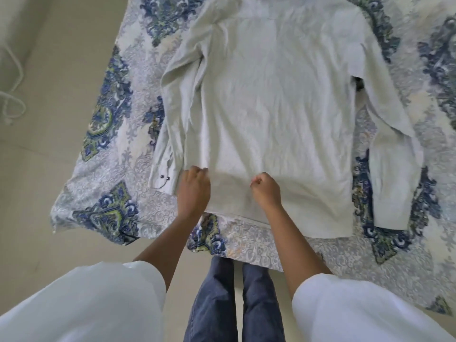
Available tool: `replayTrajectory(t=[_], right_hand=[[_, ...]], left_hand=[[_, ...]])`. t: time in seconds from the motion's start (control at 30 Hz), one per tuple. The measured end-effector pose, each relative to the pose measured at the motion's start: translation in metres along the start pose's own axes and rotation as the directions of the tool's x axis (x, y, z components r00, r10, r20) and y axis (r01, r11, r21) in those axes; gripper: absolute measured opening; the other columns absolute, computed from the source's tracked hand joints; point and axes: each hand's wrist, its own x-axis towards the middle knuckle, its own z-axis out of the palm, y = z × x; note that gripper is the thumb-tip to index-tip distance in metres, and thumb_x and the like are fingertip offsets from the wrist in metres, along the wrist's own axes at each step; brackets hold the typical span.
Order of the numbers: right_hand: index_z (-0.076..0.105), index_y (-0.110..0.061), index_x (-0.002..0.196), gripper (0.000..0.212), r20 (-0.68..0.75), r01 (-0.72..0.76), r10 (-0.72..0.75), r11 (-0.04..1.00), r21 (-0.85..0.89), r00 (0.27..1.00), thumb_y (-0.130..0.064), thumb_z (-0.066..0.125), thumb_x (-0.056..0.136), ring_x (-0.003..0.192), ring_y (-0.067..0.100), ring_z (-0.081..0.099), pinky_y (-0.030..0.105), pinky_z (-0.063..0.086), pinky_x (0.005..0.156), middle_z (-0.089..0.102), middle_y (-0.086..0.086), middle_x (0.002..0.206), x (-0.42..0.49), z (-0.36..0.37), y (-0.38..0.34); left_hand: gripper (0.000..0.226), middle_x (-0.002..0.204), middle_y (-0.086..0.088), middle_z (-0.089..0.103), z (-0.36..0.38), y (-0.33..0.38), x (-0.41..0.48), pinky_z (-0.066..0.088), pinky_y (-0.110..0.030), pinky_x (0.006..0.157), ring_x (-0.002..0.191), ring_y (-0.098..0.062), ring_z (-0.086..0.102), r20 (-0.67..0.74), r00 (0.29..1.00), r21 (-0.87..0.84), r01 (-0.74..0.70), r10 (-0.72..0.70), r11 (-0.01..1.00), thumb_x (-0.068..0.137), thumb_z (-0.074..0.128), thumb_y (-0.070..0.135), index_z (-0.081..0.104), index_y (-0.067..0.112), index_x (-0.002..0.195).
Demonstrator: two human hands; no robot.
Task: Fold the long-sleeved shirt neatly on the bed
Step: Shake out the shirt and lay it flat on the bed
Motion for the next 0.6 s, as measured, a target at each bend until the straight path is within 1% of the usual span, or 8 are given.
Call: replayTrajectory(t=[0.1, 0.23, 0.33, 0.4, 0.43, 0.53, 0.57, 0.6], right_hand=[[0.062, -0.008, 0.104, 0.019, 0.074, 0.055, -0.059, 0.997, 0.048, 0.996, -0.010, 0.050, 0.090, 0.099, 0.025, 0.060, 0.031, 0.046, 0.080, 0.065, 0.009, 0.110, -0.002, 0.028, -0.014], [0.060, -0.010, 0.107, 0.019, 0.147, 0.085, -0.097, 0.993, 0.085, 0.984, -0.011, 0.052, 0.091, 0.097, 0.026, 0.063, 0.035, 0.051, 0.083, 0.065, 0.009, 0.111, -0.003, 0.055, -0.024], [0.061, -0.009, 0.106, 0.019, 0.136, 0.077, -0.083, 0.996, 0.046, 0.987, -0.010, 0.051, 0.089, 0.096, 0.026, 0.063, 0.036, 0.050, 0.082, 0.065, 0.008, 0.109, 0.000, 0.065, -0.029], [0.062, -0.009, 0.103, 0.019, 0.141, 0.064, -0.069, 0.997, 0.040, 0.988, -0.009, 0.051, 0.088, 0.095, 0.028, 0.063, 0.039, 0.052, 0.084, 0.066, 0.010, 0.107, 0.003, 0.067, -0.033], [0.062, -0.009, 0.101, 0.018, 0.148, 0.062, -0.068, 0.997, 0.047, 0.987, -0.008, 0.051, 0.087, 0.094, 0.029, 0.063, 0.042, 0.053, 0.084, 0.066, 0.011, 0.105, 0.004, 0.067, -0.035], [0.061, -0.011, 0.095, 0.015, 0.157, 0.067, -0.076, 0.996, 0.060, 0.985, -0.006, 0.048, 0.088, 0.082, 0.026, 0.063, 0.040, 0.052, 0.077, 0.065, 0.009, 0.094, 0.006, 0.064, -0.044], [0.060, -0.012, 0.093, 0.015, 0.155, 0.071, -0.080, 0.995, 0.066, 0.985, -0.006, 0.048, 0.088, 0.078, 0.025, 0.062, 0.039, 0.052, 0.074, 0.065, 0.008, 0.091, 0.007, 0.063, -0.048], [0.060, -0.012, 0.092, 0.015, 0.154, 0.075, -0.085, 0.995, 0.070, 0.984, -0.005, 0.047, 0.088, 0.076, 0.024, 0.061, 0.037, 0.051, 0.071, 0.064, 0.007, 0.089, 0.007, 0.062, -0.051]], left_hand=[[0.032, 0.118, -0.018, 0.051, -0.008, -0.025, 0.001, 0.043, -0.045, 0.092, 0.111, -0.036, 0.045, 0.008, 0.950, -0.117, 0.311, -0.312, 0.943, 0.088, 0.054, 0.011, 0.054, 0.000, 0.119], [0.051, 0.134, -0.018, 0.039, -0.014, -0.046, 0.006, 0.043, -0.045, 0.091, 0.118, -0.037, 0.040, -0.037, 0.856, -0.163, 0.503, -0.515, 0.849, 0.087, 0.058, 0.019, 0.040, 0.002, 0.133], [0.037, 0.129, -0.014, 0.043, -0.025, -0.061, 0.022, 0.045, -0.039, 0.070, 0.105, -0.035, 0.053, 0.047, 0.822, -0.172, 0.566, -0.568, 0.806, 0.089, 0.051, 0.017, 0.045, 0.006, 0.124], [0.023, 0.116, -0.013, 0.051, -0.036, -0.075, 0.036, 0.045, -0.037, 0.066, 0.088, -0.032, 0.058, 0.052, 0.843, -0.085, 0.538, -0.536, 0.839, 0.090, 0.042, 0.012, 0.054, 0.006, 0.108], [0.022, 0.113, -0.012, 0.054, -0.044, -0.083, 0.046, 0.048, -0.037, 0.066, 0.083, -0.030, 0.059, 0.006, 0.826, -0.127, 0.560, -0.564, 0.819, 0.091, 0.040, 0.010, 0.055, 0.005, 0.106], [0.020, 0.115, -0.009, 0.056, -0.078, -0.104, 0.073, 0.047, -0.032, 0.064, 0.081, -0.022, 0.057, -0.121, 0.640, -0.408, 0.665, -0.759, 0.626, 0.093, 0.040, 0.006, 0.053, 0.006, 0.108], [0.022, 0.121, -0.008, 0.051, -0.087, -0.109, 0.078, 0.043, -0.033, 0.067, 0.086, -0.023, 0.055, -0.160, 0.599, -0.433, 0.672, -0.784, 0.601, 0.092, 0.041, 0.004, 0.051, 0.006, 0.112], [0.030, 0.129, -0.010, 0.045, -0.093, -0.111, 0.080, 0.042, -0.034, 0.071, 0.097, -0.026, 0.053, -0.188, 0.608, -0.391, 0.674, -0.771, 0.627, 0.090, 0.042, 0.001, 0.047, 0.005, 0.119]])
